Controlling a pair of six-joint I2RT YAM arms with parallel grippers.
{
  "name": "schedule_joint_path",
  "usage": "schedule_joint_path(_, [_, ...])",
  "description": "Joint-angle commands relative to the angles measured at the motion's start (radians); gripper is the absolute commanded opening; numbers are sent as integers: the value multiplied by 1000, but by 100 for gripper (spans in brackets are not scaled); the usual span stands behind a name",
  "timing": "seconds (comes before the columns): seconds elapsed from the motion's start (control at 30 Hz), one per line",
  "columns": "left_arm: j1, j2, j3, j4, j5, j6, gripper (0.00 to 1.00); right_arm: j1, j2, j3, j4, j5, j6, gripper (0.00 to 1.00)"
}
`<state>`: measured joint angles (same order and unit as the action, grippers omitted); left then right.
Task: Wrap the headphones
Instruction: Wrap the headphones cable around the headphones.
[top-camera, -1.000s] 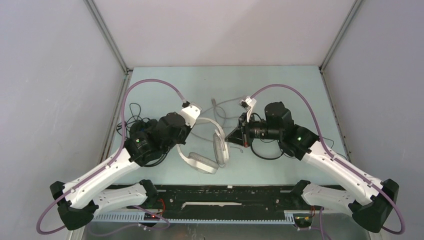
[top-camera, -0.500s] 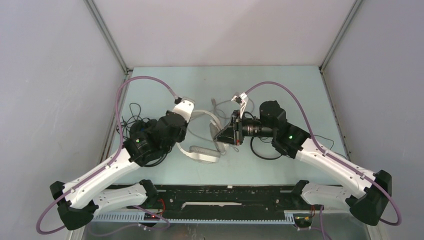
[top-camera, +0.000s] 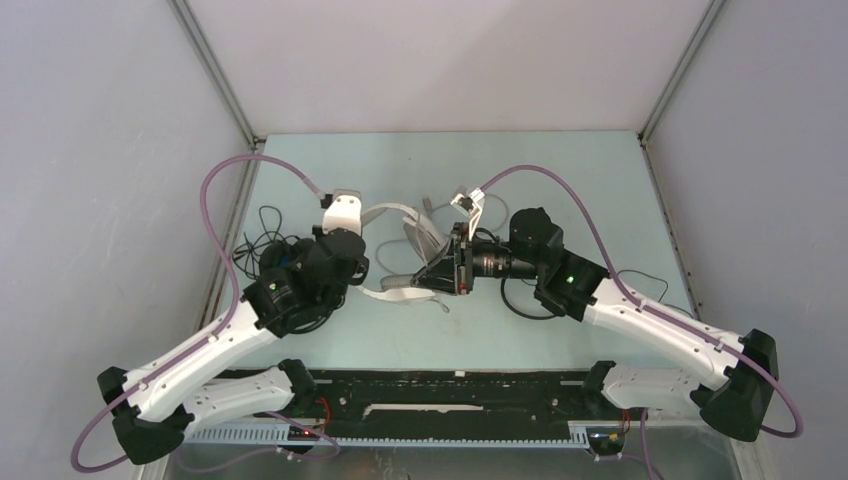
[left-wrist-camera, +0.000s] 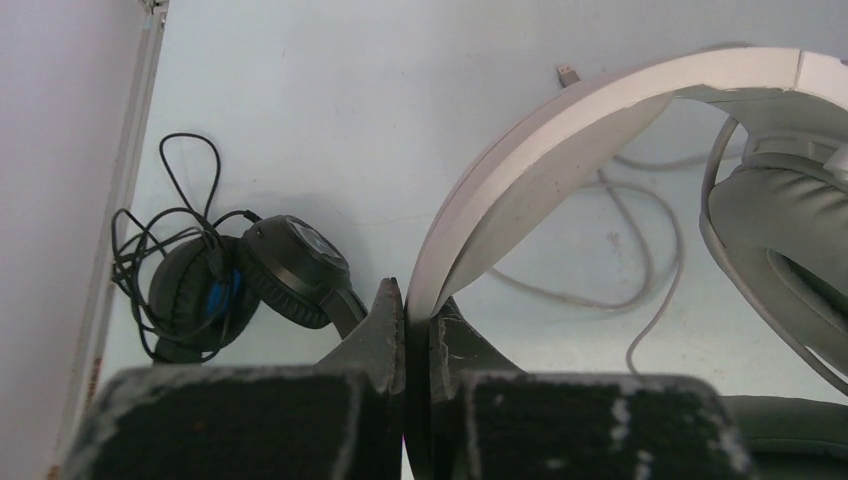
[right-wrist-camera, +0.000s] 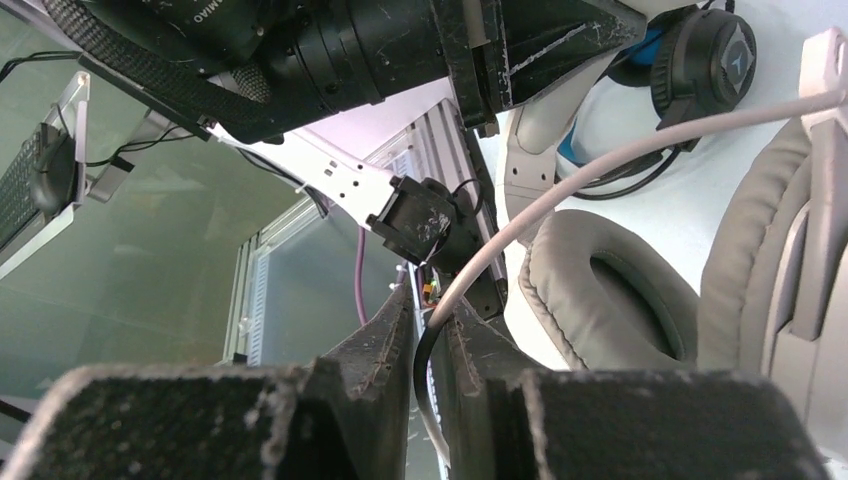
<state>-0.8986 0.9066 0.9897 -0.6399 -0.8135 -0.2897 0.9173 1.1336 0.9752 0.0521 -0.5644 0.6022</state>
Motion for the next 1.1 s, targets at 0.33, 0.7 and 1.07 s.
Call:
schedule_joint_path(0.33, [24, -57, -12, 198, -13, -384, 0, 141, -22, 37, -38, 352, -206, 20])
schedule_joint_path(0.7, [36, -44, 42, 170, -1, -433, 0, 235, -113, -79, 66, 523, -332, 20])
schedule_joint_path(1.07, [36, 13, 142, 59, -10, -460, 0, 282, -142, -288, 374, 477, -548, 27])
